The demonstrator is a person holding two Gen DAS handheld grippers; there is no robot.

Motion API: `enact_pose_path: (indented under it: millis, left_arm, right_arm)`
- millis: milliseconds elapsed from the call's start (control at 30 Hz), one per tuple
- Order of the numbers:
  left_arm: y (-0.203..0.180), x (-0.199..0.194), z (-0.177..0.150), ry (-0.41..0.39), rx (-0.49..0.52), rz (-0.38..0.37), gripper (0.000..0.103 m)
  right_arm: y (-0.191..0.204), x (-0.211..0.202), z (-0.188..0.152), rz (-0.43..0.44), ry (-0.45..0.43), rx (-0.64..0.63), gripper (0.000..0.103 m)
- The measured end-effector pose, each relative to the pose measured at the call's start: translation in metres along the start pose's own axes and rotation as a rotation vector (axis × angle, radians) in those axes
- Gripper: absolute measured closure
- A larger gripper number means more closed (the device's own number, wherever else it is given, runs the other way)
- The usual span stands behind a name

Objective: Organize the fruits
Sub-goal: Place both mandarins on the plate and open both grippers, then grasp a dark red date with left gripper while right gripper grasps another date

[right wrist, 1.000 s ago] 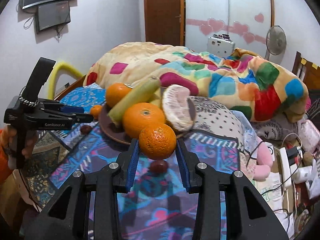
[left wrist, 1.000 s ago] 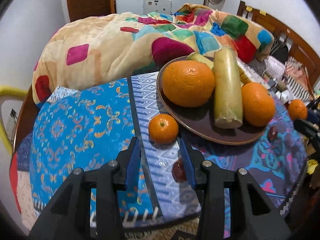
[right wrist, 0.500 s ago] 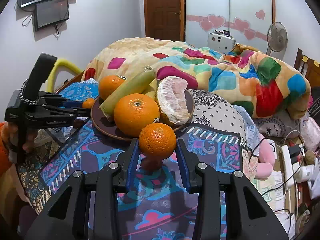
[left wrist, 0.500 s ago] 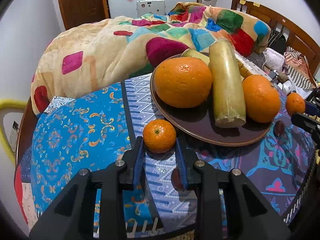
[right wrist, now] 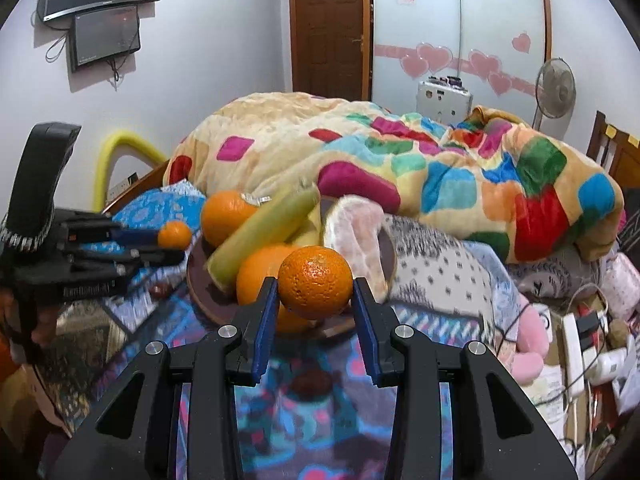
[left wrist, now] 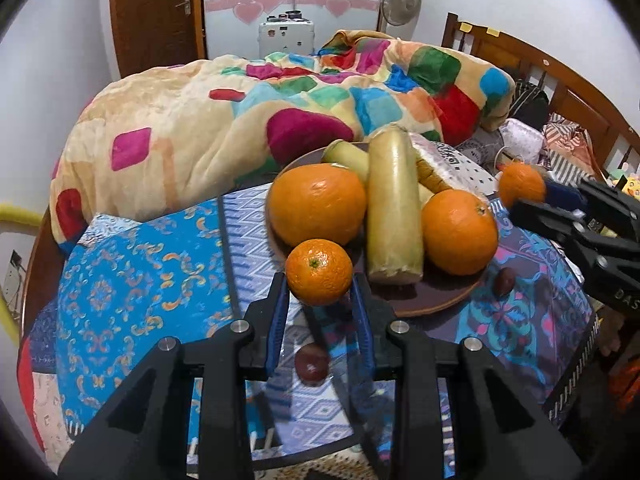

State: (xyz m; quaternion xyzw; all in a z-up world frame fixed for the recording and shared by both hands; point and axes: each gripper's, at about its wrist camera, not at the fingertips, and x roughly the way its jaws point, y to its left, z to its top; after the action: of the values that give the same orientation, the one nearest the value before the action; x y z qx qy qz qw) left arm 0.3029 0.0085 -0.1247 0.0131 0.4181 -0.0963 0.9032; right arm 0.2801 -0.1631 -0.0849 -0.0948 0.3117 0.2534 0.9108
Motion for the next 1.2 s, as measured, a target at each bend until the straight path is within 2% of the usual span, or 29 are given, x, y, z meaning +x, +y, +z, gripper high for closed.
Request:
enact_pose_path:
  millis: [133, 267, 400, 533, 600, 667, 833, 1200]
  left_arm:
    - [-0.004, 0.006, 0.005, 0.005, 0.004, -0.002, 0.072]
    - [-0.005, 0.009, 0.006, 0.003, 0.015, -0.003, 0.072]
    - [-0.005, 0.015, 0.004, 0.031, 0.022, -0.009, 0.072]
    - [-0.006, 0.015, 0.002, 0.023, 0.022, -0.009, 0.071]
    - [-0.006, 0.015, 0.001, 0.023, 0.017, -0.009, 0.068]
    - [-0.006, 0.015, 0.001, 0.024, 0.01, -0.002, 0.063]
    - [0.0, 0.003, 0.001, 0.007, -0.019, -0.008, 0.056]
    - [0.01, -0.037, -0.012, -0.035, -0.042, 0.007, 0.051]
  right_arm:
    - [0.008, 0.014, 0.016, -0.011, -0.003, -0.037, 0.069]
    - [0.007, 0.03, 0.025, -0.002, 0.016, -0.02, 0.069]
    - [0.005, 0.041, 0.022, -0.004, 0.04, 0.005, 0.069]
    - [0.007, 0.042, 0.02, -0.02, 0.042, -0.001, 0.068]
    - [0.008, 0.043, 0.022, -0.03, 0.045, -0.003, 0.065]
    - [0.008, 0.042, 0.023, -0.045, 0.047, -0.005, 0.055]
    - [0.005, 0.028, 0.02, -0.033, 0.035, 0.001, 0.052]
    - [0.007, -0.016, -0.005, -0.054, 0.026, -0.028, 0.052]
